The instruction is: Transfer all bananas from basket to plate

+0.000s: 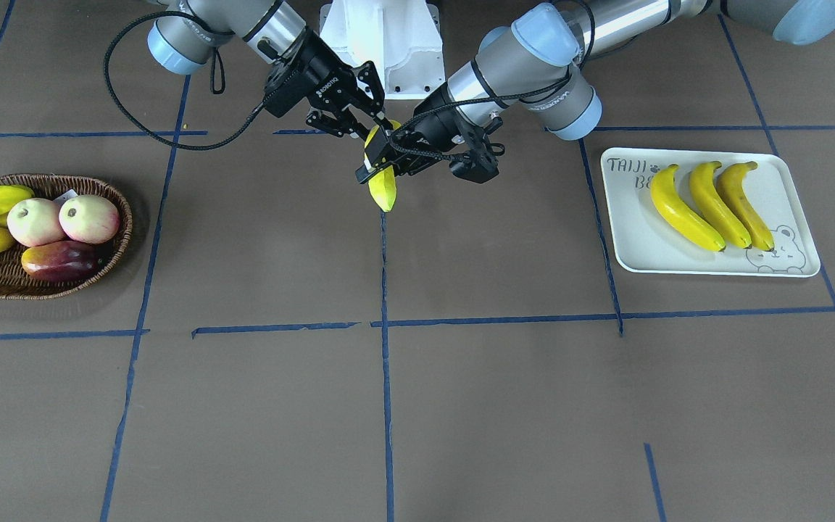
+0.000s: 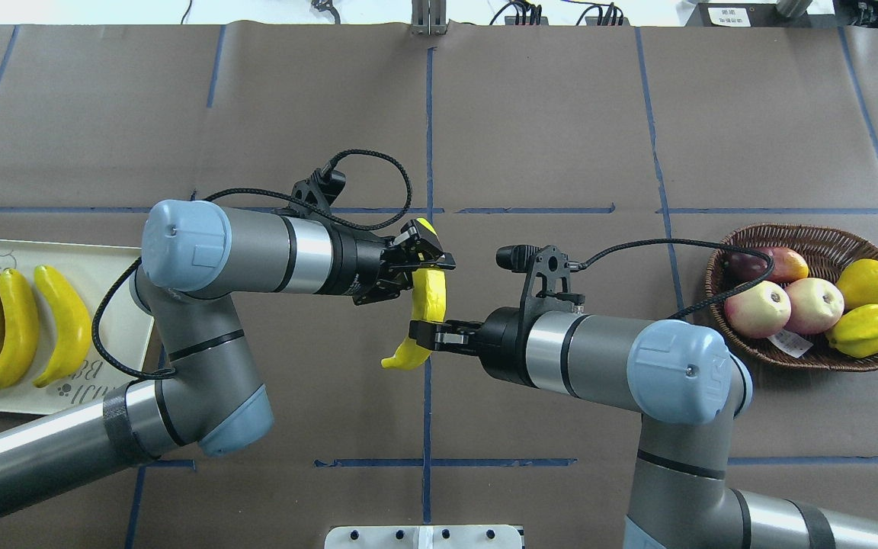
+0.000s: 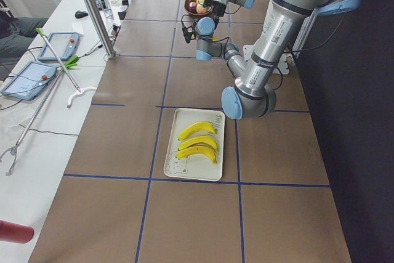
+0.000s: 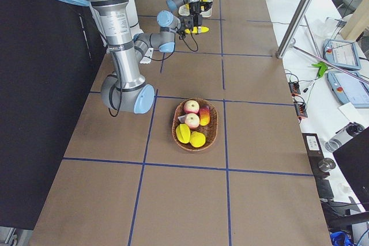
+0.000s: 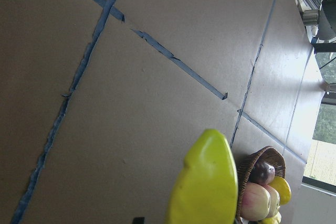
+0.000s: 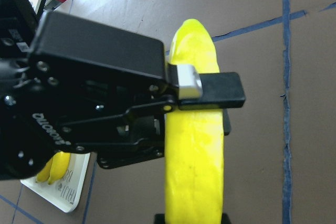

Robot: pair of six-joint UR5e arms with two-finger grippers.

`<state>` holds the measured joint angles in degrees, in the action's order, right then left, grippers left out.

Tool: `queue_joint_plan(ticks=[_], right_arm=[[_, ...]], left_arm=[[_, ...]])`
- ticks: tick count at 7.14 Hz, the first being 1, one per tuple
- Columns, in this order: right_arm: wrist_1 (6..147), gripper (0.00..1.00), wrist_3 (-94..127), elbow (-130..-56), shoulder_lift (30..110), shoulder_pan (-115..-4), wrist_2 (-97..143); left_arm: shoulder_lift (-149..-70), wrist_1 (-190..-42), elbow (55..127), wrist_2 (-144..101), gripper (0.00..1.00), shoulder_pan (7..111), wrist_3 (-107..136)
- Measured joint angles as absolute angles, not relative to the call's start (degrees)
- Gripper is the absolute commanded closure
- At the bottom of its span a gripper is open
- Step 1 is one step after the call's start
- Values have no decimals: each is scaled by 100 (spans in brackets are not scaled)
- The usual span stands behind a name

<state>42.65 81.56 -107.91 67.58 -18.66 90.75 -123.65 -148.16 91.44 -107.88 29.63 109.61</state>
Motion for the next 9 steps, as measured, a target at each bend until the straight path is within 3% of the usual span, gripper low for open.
queue_joint_plan(ticks=[1,7,9], right_arm=[[4261,0,8158,-10791,6757,-1869,9075],[4240,0,8191,-10997,6823,-1972,9062],[4267,0,8184,-11294,7159,-2190,9151]], left_arm=[[-12362,-14824,9153,-10786,100,2968,10949],[-12325,-14574,9139,-10847,100,3280,10925],[-11874,-13783,9468,-11285,100,3816,10422]])
